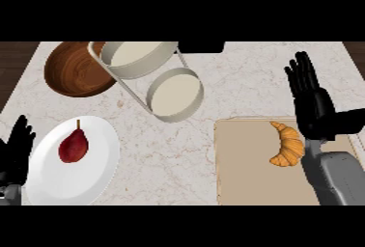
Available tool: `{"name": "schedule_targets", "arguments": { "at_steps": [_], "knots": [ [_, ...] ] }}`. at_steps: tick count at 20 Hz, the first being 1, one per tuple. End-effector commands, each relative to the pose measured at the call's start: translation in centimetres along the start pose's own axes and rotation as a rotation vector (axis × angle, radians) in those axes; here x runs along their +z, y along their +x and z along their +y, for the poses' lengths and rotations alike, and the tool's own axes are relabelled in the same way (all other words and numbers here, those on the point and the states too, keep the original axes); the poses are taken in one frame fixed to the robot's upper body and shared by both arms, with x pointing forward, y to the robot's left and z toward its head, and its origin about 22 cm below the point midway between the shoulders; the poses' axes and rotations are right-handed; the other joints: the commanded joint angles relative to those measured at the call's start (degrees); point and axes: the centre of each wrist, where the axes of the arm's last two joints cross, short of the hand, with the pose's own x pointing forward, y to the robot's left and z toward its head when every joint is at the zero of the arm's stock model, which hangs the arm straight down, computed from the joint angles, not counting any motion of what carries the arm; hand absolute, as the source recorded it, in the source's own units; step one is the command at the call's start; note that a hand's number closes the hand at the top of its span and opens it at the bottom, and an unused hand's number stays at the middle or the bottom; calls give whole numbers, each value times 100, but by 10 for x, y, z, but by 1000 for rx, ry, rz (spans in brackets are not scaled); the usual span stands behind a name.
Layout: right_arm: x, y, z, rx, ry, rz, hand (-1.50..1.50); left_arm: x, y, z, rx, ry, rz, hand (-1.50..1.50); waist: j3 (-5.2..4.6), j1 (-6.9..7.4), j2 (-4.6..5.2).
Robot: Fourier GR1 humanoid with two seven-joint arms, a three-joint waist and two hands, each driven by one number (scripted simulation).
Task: Pick the croissant from the tray and place it in the tiered basket
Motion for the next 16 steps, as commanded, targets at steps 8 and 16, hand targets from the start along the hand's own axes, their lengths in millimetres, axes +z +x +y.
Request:
{"name": "schedule_targets", "arguments": {
  "at_steps": [8,16],
  "knots": [
    [48,-53,-51,421,-372,119,150,16,43,-54,66,-361,-199,0,-159,-451,-266],
    [72,-47,-6,557,-476,-1,-150,33,38,-71,62,-497,-202,0,-121,-29,-271]
  ]
}}
